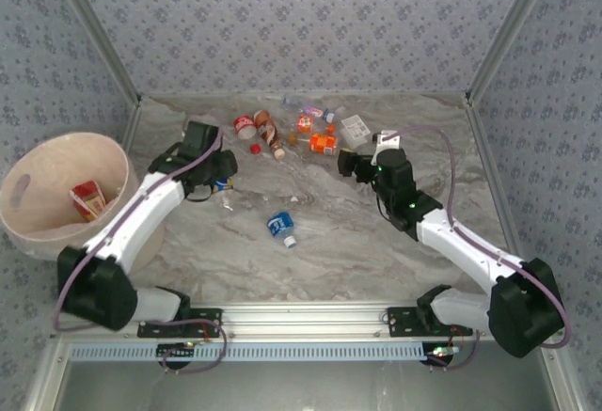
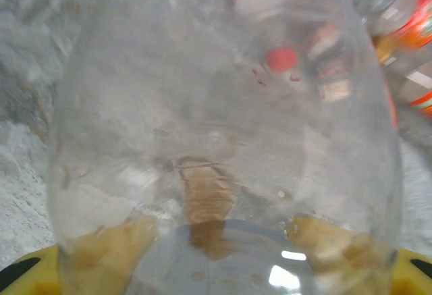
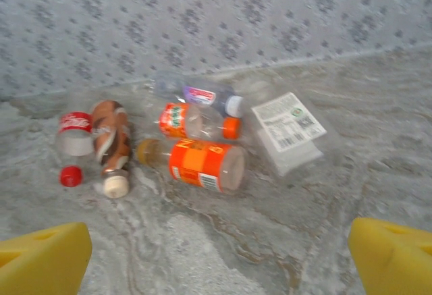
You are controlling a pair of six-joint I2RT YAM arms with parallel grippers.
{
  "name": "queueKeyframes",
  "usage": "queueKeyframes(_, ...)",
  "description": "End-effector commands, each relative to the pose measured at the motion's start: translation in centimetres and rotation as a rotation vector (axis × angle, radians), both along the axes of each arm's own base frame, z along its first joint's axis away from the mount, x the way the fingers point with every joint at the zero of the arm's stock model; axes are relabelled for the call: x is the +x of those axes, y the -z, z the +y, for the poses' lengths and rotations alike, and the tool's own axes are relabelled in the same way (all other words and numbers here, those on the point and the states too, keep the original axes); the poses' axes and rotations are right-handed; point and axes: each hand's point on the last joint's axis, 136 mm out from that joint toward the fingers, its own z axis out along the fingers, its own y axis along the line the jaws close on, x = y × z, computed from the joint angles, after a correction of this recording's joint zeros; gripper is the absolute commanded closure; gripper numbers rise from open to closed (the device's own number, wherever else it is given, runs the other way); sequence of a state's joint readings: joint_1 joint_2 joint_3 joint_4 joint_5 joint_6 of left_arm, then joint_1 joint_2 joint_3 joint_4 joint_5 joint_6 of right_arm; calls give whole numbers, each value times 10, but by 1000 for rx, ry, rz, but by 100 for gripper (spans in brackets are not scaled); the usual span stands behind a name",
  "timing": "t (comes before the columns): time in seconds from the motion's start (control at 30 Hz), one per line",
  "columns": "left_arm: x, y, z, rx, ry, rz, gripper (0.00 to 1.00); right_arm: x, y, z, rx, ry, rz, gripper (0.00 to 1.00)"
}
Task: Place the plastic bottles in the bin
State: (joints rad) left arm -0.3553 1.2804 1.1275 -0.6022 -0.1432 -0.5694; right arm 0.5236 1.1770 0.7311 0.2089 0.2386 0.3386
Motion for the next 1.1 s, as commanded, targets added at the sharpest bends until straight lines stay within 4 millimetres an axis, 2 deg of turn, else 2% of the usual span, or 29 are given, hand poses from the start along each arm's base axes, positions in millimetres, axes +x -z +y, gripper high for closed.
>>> queueKeyframes(0.0, -12, -66, 3, -45, 2, -154, 48, -5, -24, 20, 19, -103, -103, 0)
queueKeyframes(0.13, -31, -135, 6, -103, 39, -364, 47, -19, -40, 57, 41, -292, -195, 0)
queueKeyframes(0.23, -44, -176, 20, -99, 12, -502, 46, -27, -47, 78, 43, -384, -231, 0)
queueKeyframes(0.4, -68, -236, 68, 16, -152, -713, 46, -27, -53, 95, 34, -420, -249, 0)
queueKeyframes(0.53, -90, -276, 87, 65, -194, -853, 46, -28, -54, 103, 46, -434, -268, 0)
queueKeyframes(0.63, -101, -291, 109, 163, -278, -903, 45, -28, -53, 108, 42, -440, -272, 0)
queueKeyframes(0.73, -110, -296, 139, 296, -411, -887, 44, -26, -51, 109, 31, -437, -276, 0)
queueKeyframes(0.87, -112, -294, 167, 433, -522, -822, 44, -25, -53, 114, 32, -452, -281, 0)
queueKeyframes(1.07, -113, -282, 215, 520, -711, -712, 44, -25, -52, 116, 29, -459, -280, 0)
